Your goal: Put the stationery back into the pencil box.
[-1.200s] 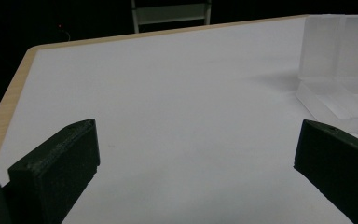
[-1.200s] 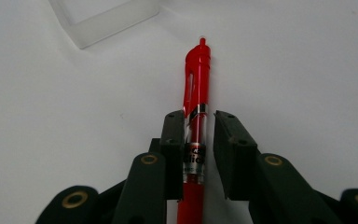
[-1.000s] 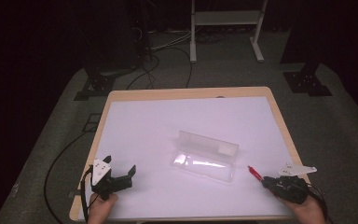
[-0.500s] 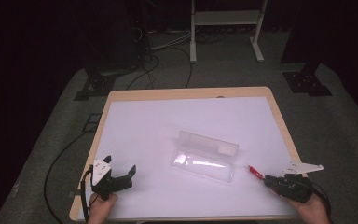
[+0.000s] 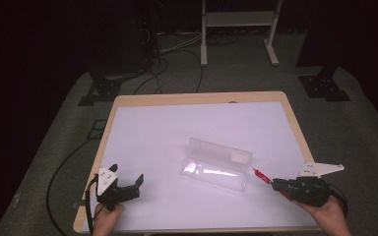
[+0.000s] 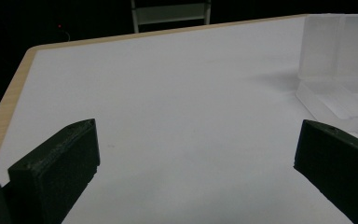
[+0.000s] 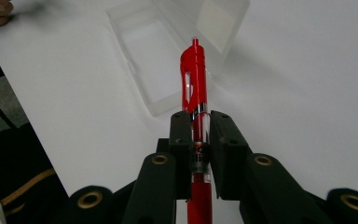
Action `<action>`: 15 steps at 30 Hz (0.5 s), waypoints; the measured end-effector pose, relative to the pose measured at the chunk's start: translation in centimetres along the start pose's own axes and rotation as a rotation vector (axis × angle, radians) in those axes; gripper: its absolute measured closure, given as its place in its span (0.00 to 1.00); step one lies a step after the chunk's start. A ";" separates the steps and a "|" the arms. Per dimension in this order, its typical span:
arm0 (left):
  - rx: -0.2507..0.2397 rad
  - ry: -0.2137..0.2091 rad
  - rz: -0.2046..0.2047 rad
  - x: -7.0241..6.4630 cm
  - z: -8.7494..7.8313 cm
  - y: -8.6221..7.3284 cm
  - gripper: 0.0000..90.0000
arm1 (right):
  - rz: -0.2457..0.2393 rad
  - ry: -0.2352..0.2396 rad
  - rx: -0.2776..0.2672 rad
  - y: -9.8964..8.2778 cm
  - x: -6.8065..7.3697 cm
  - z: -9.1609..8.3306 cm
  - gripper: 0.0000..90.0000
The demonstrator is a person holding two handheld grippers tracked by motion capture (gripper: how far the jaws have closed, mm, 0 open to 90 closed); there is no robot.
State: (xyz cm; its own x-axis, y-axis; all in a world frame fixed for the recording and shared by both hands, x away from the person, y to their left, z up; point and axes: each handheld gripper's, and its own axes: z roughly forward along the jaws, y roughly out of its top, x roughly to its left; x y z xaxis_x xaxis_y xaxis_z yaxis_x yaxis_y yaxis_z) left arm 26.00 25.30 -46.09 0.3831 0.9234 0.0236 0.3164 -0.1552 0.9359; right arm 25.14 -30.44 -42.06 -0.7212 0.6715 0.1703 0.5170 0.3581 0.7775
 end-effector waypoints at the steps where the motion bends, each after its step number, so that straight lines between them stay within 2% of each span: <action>1: -0.001 0.000 0.000 0.0 0.0 0.0 0.00 | 0.000 0.000 0.000 0.0 0.0 0.0 0.88; 15: -0.001 -0.001 -0.001 0.0 0.0 0.0 0.00 | -0.058 0.057 -0.004 2.5 1.2 1.1 0.88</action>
State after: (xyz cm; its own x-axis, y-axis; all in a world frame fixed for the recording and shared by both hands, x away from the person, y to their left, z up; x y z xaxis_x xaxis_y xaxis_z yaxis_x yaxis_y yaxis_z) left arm 26.00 25.31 -46.09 0.3835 0.9233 0.0226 0.3162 -0.1542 0.9361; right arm 26.06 -28.04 -40.61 -0.7749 0.6117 0.1591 0.4718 0.3922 0.7897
